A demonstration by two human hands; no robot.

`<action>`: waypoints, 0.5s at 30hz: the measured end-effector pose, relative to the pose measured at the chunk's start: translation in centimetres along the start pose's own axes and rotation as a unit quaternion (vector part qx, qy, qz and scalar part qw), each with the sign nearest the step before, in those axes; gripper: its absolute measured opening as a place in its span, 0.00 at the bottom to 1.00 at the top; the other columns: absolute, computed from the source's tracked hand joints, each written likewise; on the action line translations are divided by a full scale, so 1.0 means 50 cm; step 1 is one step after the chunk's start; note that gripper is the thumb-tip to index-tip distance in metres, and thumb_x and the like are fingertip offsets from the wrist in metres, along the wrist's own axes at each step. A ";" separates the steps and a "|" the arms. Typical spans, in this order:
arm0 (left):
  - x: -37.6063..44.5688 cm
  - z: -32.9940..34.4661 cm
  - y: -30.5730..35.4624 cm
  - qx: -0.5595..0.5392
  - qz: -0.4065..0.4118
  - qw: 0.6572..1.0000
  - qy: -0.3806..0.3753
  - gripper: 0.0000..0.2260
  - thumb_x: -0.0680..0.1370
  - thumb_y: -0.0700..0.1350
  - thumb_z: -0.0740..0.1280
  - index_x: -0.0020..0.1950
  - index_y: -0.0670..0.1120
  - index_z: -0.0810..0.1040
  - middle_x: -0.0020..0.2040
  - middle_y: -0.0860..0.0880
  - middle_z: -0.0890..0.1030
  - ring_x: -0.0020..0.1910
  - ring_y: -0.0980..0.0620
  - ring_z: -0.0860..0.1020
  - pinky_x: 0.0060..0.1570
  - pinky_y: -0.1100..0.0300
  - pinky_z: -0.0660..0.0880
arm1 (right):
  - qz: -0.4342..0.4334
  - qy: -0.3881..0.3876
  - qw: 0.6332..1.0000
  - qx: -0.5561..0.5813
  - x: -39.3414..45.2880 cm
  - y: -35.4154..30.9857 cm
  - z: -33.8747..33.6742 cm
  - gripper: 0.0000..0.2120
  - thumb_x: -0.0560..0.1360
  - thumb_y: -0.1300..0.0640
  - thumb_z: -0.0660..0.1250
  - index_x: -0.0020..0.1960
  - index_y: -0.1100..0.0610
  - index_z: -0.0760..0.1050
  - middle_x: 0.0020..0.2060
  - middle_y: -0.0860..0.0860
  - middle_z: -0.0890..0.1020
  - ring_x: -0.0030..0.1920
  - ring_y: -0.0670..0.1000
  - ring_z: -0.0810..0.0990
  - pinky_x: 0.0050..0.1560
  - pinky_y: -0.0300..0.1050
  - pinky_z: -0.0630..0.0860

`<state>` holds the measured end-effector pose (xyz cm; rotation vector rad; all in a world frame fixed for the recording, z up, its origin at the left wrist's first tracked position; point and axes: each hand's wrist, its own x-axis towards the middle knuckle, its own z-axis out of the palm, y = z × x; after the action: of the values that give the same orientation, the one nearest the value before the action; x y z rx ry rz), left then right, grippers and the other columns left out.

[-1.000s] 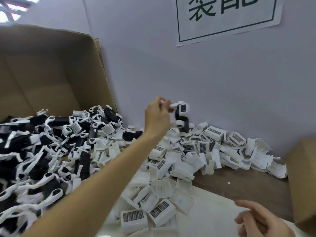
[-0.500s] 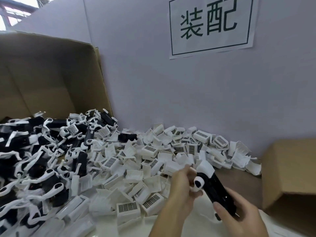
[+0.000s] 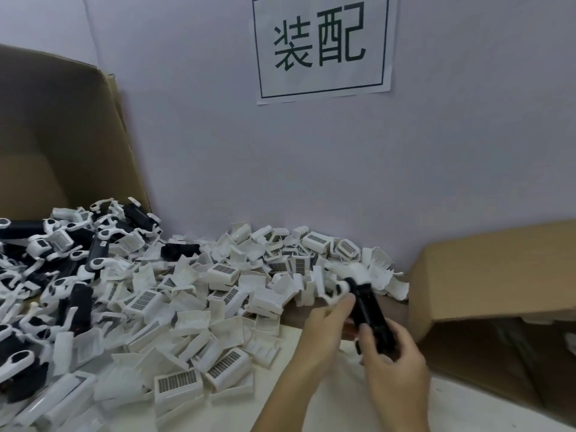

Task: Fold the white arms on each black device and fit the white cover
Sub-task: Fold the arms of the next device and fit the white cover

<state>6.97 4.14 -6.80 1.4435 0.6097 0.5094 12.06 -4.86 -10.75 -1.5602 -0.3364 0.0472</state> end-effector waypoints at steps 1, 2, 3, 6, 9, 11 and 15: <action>0.001 0.006 -0.003 -0.009 0.016 1.000 -0.003 0.12 0.81 0.54 0.65 0.49 0.48 0.84 0.42 0.51 0.87 0.41 0.57 0.85 0.36 0.69 0.76 | -0.030 -0.031 0.999 -0.026 -0.001 0.001 0.000 0.11 0.72 0.52 0.75 0.53 0.46 0.78 0.43 0.45 0.84 0.42 0.39 0.82 0.38 0.32 0.76; 0.004 0.011 -0.006 -0.021 0.028 0.999 0.013 0.10 0.81 0.52 0.66 0.50 0.48 0.83 0.43 0.50 0.87 0.44 0.54 0.85 0.40 0.66 0.78 | -0.059 -0.063 0.995 -0.058 -0.003 0.004 0.001 0.14 0.72 0.51 0.75 0.55 0.44 0.76 0.47 0.44 0.83 0.46 0.39 0.81 0.43 0.36 0.78; 0.008 0.012 -0.010 -0.037 0.032 0.998 0.040 0.09 0.81 0.50 0.66 0.51 0.47 0.83 0.44 0.48 0.87 0.46 0.51 0.85 0.43 0.61 0.80 | -0.083 -0.092 0.989 -0.085 -0.005 0.006 0.003 0.16 0.72 0.51 0.74 0.57 0.42 0.75 0.50 0.43 0.82 0.50 0.39 0.80 0.48 0.39 0.78; 0.013 -0.003 -0.011 -0.117 0.010 0.990 0.079 0.09 0.81 0.47 0.68 0.54 0.42 0.82 0.43 0.46 0.87 0.43 0.49 0.86 0.41 0.57 0.81 | -0.114 -0.152 0.975 -0.117 -0.014 0.009 0.007 0.25 0.73 0.47 0.74 0.67 0.43 0.71 0.58 0.39 0.78 0.59 0.38 0.76 0.56 0.45 0.77; 0.013 -0.022 -0.007 -0.173 -0.014 0.982 0.072 0.10 0.79 0.48 0.70 0.53 0.41 0.83 0.43 0.44 0.86 0.48 0.42 0.85 0.47 0.47 0.82 | -0.097 -0.141 0.977 -0.125 -0.016 0.014 0.008 0.30 0.74 0.46 0.72 0.73 0.46 0.66 0.61 0.39 0.75 0.61 0.38 0.73 0.61 0.43 0.74; 0.012 -0.022 -0.007 -0.178 -0.022 0.981 0.074 0.11 0.78 0.48 0.71 0.52 0.40 0.83 0.45 0.41 0.86 0.50 0.37 0.84 0.47 0.48 0.79 | -0.088 -0.124 0.984 -0.095 -0.012 0.019 0.005 0.19 0.78 0.49 0.68 0.67 0.44 0.72 0.56 0.39 0.78 0.54 0.37 0.77 0.52 0.33 0.75; 0.008 -0.011 -0.007 -0.168 -0.006 0.983 0.072 0.09 0.77 0.46 0.72 0.50 0.41 0.84 0.47 0.42 0.86 0.51 0.41 0.84 0.50 0.49 0.79 | -0.091 -0.142 0.982 -0.082 -0.008 0.022 0.003 0.10 0.77 0.49 0.67 0.59 0.43 0.76 0.49 0.41 0.83 0.52 0.40 0.80 0.48 0.37 0.78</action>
<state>6.89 4.77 -7.18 1.0894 0.6132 0.6766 11.83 -4.78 -11.93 -1.6827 -0.7216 0.1024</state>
